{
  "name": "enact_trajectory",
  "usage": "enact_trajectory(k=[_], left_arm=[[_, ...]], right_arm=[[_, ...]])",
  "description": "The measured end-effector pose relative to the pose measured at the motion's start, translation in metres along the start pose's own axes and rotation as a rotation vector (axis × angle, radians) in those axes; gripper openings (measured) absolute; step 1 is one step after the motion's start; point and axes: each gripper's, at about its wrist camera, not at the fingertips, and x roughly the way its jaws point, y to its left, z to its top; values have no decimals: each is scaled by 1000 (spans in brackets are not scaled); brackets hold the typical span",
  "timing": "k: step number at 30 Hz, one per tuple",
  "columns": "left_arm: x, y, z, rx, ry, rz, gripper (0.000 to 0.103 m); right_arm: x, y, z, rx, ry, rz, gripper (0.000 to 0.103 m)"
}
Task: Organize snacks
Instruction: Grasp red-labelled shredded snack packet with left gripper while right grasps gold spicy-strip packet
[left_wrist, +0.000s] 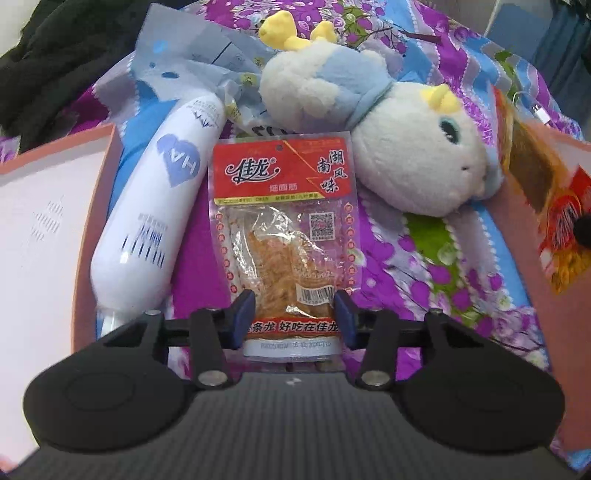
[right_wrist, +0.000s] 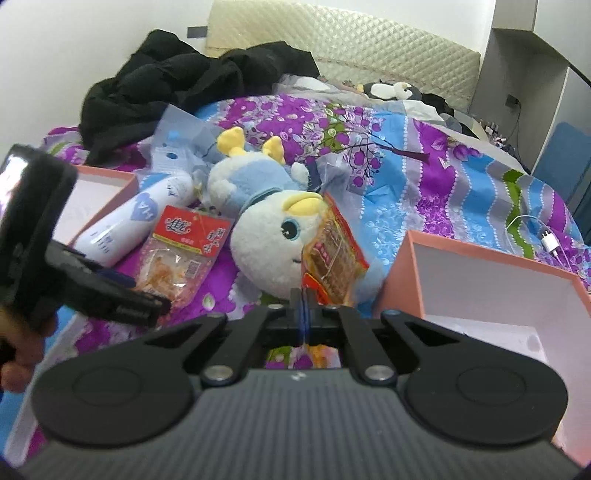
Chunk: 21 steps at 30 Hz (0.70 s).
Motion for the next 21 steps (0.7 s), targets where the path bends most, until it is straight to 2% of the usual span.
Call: enact_trajectory(k=[6,9,14,21], left_arm=[[-51,-7,-43,-74,23,-22,51],[-71,-11,-76,-74,29,0,47],[-103,-10,-130,-131,58,3,45],[-140,-7,-188,-189,52,31,44]], right_arm=[[-51,12,-28,-22,5,35,2],[-75,26,-56,-55,33,64,2],[-110,47,-97,-83,74,108,2],[-144,63,-144,-104,126,161,3]])
